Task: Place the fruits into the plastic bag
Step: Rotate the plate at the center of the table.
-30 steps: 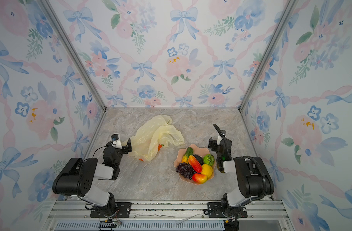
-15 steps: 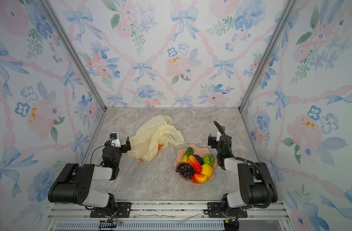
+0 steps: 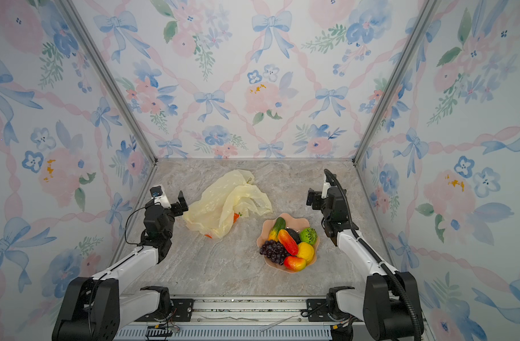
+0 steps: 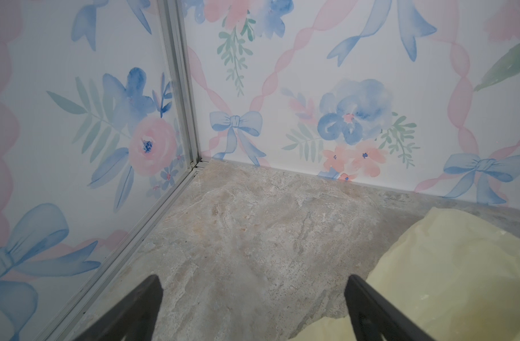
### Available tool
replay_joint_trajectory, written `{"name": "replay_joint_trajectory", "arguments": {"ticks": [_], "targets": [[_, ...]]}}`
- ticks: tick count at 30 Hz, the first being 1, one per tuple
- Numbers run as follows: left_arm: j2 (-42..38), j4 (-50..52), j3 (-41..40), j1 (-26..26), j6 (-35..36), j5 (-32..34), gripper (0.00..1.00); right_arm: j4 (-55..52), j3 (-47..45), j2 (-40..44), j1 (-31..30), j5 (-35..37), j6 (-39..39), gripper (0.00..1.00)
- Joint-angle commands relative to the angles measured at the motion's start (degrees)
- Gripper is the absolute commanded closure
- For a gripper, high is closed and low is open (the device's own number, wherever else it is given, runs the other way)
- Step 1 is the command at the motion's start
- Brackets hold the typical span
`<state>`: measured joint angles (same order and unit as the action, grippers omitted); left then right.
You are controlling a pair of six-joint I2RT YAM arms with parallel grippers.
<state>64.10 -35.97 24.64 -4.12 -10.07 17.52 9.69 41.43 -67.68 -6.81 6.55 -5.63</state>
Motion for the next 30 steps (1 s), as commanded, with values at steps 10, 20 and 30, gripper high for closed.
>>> {"name": "replay_joint_trajectory", "arguments": {"ticks": [10, 20, 30], "targets": [[-8.3, 35.1, 19.9, -0.5, -14.4, -5.2, 0.02, -32.6, 16.1, 8.6, -1.3, -9.7, -11.6, 0.04], [-6.2, 47.8, 31.4, -6.5, -23.9, -28.3, 0.02, -57.9, 30.4, 7.0, -1.6, -15.6, -18.9, 0.04], [7.4, 48.9, 34.2, -24.0, -32.7, -41.3, 0.02, -71.9, 24.6, 13.7, 1.4, -15.9, -29.8, 0.04]]}}
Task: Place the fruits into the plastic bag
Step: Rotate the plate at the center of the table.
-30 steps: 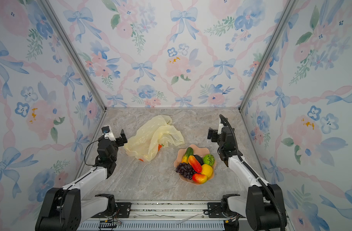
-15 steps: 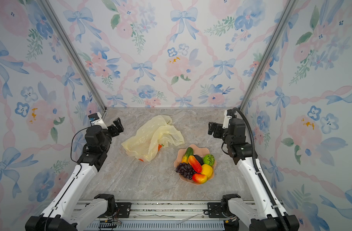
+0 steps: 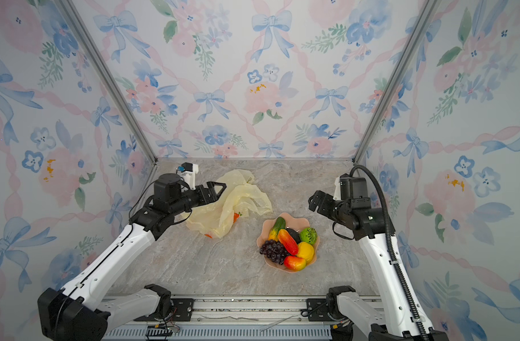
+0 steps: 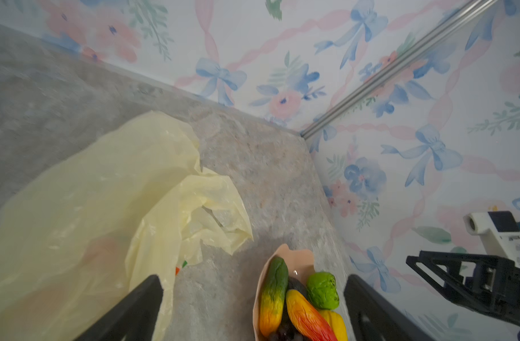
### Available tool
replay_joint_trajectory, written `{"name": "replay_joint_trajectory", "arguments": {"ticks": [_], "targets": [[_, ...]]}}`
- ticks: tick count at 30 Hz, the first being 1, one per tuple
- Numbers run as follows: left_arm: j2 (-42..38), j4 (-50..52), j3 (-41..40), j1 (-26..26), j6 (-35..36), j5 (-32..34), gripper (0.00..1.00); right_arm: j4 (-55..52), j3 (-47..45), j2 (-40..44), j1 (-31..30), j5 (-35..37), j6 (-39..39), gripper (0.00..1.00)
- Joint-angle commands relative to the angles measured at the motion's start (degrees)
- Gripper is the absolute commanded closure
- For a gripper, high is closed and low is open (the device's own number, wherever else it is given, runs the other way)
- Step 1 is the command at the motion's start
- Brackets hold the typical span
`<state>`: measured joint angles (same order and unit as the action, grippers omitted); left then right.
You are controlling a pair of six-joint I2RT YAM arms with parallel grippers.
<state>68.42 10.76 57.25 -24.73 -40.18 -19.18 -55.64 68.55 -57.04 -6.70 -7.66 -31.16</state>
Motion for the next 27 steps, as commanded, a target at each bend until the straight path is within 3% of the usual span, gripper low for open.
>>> {"name": "replay_joint_trajectory", "arguments": {"ticks": [1, 9, 13, 27], "targets": [[5.3, 2.2, 1.9, -4.5, -2.4, -5.1, 0.02, -6.9, -3.9, 4.0, 2.1, -2.4, -4.3, 0.04], [22.8, 2.1, 8.5, -11.2, 0.8, -9.1, 0.02, -4.0, -17.3, 8.5, 8.6, -11.5, -8.3, 0.04], [29.5, 2.1, 12.3, -13.1, 1.3, -10.3, 0.02, -1.8, -21.9, 9.1, 9.8, -12.4, -8.7, 0.04], [40.9, 2.1, 17.3, -16.0, 2.6, -11.6, 0.02, 12.4, -33.6, 12.3, 10.5, -15.4, -13.2, 0.04]]}}
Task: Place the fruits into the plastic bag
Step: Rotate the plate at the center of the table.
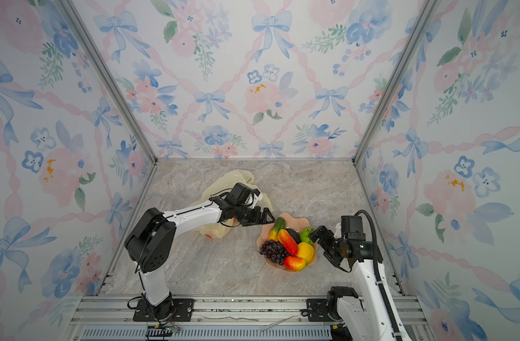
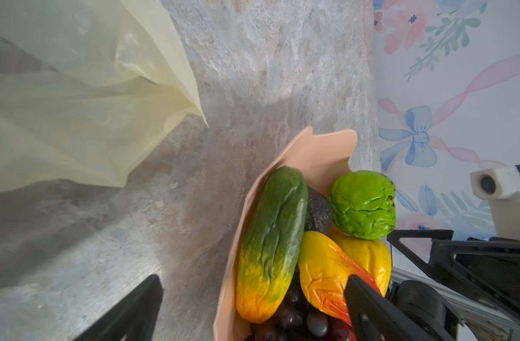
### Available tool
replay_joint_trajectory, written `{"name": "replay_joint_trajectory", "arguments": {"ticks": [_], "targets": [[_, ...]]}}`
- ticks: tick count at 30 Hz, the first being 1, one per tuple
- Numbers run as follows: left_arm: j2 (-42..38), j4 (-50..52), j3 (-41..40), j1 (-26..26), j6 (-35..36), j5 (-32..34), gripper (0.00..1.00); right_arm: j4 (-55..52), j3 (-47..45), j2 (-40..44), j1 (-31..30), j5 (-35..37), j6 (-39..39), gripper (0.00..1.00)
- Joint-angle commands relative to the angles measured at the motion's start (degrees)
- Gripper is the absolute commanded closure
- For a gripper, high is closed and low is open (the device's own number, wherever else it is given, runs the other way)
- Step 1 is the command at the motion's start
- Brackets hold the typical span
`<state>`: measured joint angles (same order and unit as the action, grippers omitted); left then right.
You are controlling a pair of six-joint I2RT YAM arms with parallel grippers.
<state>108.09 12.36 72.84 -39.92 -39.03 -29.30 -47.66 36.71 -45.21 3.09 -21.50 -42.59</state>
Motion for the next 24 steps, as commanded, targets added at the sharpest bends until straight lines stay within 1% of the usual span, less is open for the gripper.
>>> {"name": "replay_joint_trajectory", "arguments": {"ticks": [1, 14, 21, 24], "targets": [[1.6, 0.5, 2.0, -1.1, 1.4, -1.6, 0.02, 5.3, -2.5, 0.4, 0.8, -1.8, -2.0, 0.04], [4.3, 0.5, 4.0, -2.6, 0.7, -2.9, 0.02, 15.4, -8.2, -0.1, 0.5, -4.8, -4.9, 0.04], [4.1, 0.5, 3.8, -2.6, 0.2, -3.4, 0.02, 18.2, -7.6, -2.0, -0.9, -4.2, -5.8, 0.04], [3.8, 0.5, 3.8, -2.7, -0.1, -3.5, 0.02, 20.0, -7.3, -3.5, -2.5, -3.6, -6.8, 0.04]]}}
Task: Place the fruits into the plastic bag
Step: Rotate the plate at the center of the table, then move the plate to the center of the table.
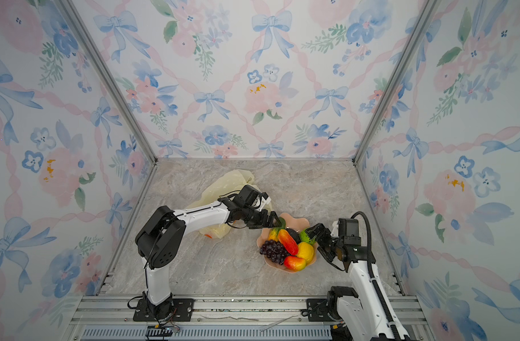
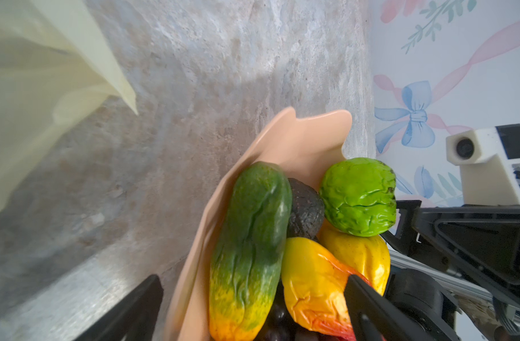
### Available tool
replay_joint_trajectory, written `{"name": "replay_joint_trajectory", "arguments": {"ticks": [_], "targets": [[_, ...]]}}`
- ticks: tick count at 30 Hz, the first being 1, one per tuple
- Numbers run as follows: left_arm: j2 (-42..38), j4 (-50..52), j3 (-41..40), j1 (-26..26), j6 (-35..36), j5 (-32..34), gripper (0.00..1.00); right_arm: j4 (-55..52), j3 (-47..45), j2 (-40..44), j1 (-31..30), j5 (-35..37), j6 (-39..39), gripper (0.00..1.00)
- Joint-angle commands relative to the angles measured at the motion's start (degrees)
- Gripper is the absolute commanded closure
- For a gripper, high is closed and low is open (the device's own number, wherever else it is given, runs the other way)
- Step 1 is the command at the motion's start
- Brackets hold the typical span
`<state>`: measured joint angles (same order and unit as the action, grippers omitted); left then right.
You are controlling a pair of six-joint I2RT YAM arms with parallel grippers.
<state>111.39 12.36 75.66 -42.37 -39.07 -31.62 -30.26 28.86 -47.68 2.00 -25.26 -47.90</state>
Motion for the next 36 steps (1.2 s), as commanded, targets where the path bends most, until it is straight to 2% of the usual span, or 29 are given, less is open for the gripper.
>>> {"name": "replay_joint_trajectory", "arguments": {"ticks": [1, 7, 15, 17, 22, 25, 29, 36], "targets": [[0.3, 0.5, 0.9, -0.2, -0.1, -1.1, 0.02, 3.4, 0.7, -1.7, -2.3, 0.6, -1.9, 0.04], [-0.1, 0.5, 0.5, -0.1, -0.5, -1.3, 0.02, 6.1, 2.6, -5.9, -6.7, 3.1, -3.0, 0.04], [-1.2, 0.5, -0.8, 0.6, -0.6, -1.2, 0.02, 8.0, 5.0, -10.1, -8.0, 4.2, -2.8, 0.04], [-1.6, 0.5, -1.3, 0.8, -0.6, -1.1, 0.02, 5.3, 6.6, -10.6, -8.1, 5.3, -1.6, 0.04], [-2.5, 0.4, -2.4, 1.0, -0.4, -0.6, 0.02, -8.6, 12.2, -7.3, -8.4, 15.3, 5.3, 0.04], [-2.5, 0.5, -2.9, 1.0, -0.3, -0.6, 0.02, -13.4, 13.3, -6.2, -8.3, 18.6, 8.3, 0.04], [-2.8, 0.5, -3.3, 1.0, -0.4, -0.6, 0.02, -12.7, 10.7, -6.5, -7.7, 16.7, 9.8, 0.04], [-3.7, 0.5, -3.9, 0.9, -0.7, -0.7, 0.02, 2.4, 2.0, -4.7, -7.8, 7.2, 9.0, 0.04]]}}
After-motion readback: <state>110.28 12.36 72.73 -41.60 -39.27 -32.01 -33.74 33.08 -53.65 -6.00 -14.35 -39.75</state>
